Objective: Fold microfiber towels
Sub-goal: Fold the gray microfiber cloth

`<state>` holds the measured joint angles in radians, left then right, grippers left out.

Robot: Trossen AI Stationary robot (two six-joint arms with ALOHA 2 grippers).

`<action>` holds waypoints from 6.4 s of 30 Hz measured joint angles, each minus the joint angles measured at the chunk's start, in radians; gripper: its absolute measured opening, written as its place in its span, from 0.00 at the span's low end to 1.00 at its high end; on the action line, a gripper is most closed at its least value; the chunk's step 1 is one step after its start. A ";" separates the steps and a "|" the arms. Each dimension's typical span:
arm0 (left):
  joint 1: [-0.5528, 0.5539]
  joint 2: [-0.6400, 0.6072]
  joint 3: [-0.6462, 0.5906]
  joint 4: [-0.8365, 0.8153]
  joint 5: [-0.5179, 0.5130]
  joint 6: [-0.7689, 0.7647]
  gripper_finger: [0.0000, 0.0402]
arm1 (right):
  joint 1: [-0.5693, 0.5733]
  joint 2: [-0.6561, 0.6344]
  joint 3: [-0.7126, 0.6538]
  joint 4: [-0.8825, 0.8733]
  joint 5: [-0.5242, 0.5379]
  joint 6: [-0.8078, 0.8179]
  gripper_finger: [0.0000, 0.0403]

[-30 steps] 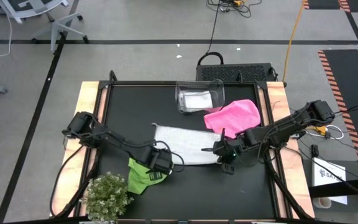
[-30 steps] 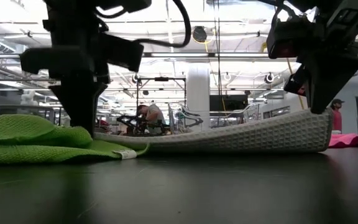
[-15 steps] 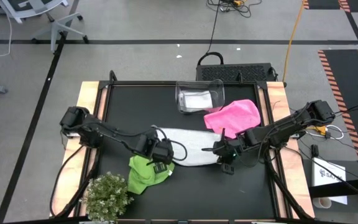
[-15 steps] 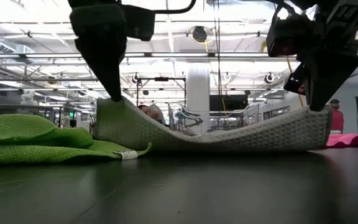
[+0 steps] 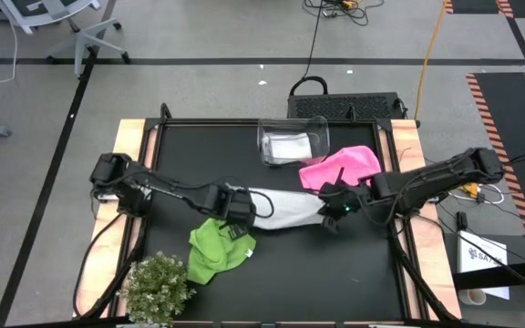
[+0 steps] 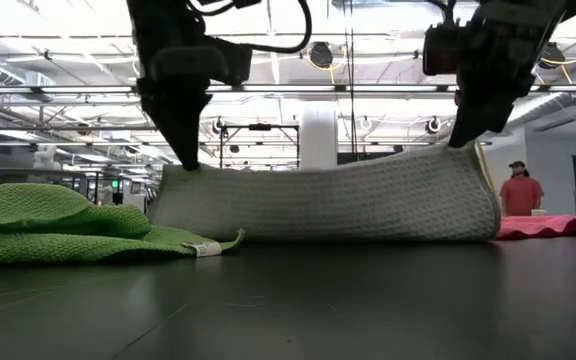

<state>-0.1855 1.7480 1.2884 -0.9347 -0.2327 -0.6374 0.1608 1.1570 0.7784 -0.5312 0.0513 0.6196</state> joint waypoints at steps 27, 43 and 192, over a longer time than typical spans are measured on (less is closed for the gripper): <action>0.176 0.000 -0.091 0.030 -0.061 0.048 0.00 | -0.227 0.009 0.000 -0.047 0.030 -0.188 0.00; 0.201 0.000 -0.117 0.137 -0.073 0.102 0.01 | -0.240 0.008 -0.175 0.105 0.027 -0.161 0.00; 0.286 0.316 -0.679 1.862 0.364 0.448 0.01 | -0.160 0.808 -0.594 1.771 0.136 -0.298 0.00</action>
<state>0.1001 2.0644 0.6098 0.9272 0.1310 -0.1890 0.0003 1.9655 0.1842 1.2396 0.1870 0.3215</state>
